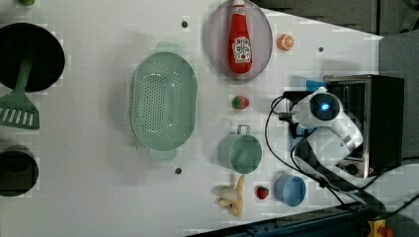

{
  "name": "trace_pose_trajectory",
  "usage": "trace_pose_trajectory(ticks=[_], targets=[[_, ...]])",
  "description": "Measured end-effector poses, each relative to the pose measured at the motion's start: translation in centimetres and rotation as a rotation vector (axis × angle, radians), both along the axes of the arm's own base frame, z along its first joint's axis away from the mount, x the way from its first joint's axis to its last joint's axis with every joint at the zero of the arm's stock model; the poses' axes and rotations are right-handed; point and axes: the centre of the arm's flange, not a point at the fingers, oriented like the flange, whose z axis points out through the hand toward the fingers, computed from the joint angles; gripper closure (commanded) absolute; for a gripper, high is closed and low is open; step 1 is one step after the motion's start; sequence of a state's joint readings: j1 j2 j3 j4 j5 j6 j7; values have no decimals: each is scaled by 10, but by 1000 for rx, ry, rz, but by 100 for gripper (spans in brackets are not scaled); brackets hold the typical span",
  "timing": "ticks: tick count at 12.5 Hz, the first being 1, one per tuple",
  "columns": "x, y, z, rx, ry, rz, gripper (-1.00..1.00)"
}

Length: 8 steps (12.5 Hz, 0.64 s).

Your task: Flap open oven.

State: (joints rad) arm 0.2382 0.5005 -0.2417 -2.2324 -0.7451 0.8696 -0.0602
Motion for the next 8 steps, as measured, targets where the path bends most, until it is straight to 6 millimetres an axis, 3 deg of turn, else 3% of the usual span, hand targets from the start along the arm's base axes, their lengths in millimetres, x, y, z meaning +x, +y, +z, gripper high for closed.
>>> trace_pose_trajectory(ticks=[1, 3, 6, 8], targets=[[7, 1, 18, 39, -46, -67, 65], [25, 4, 77, 156, -173, -239, 65], [35, 10, 202, 325, -309, -459, 65], [31, 10, 284, 455, -336, -598, 65]])
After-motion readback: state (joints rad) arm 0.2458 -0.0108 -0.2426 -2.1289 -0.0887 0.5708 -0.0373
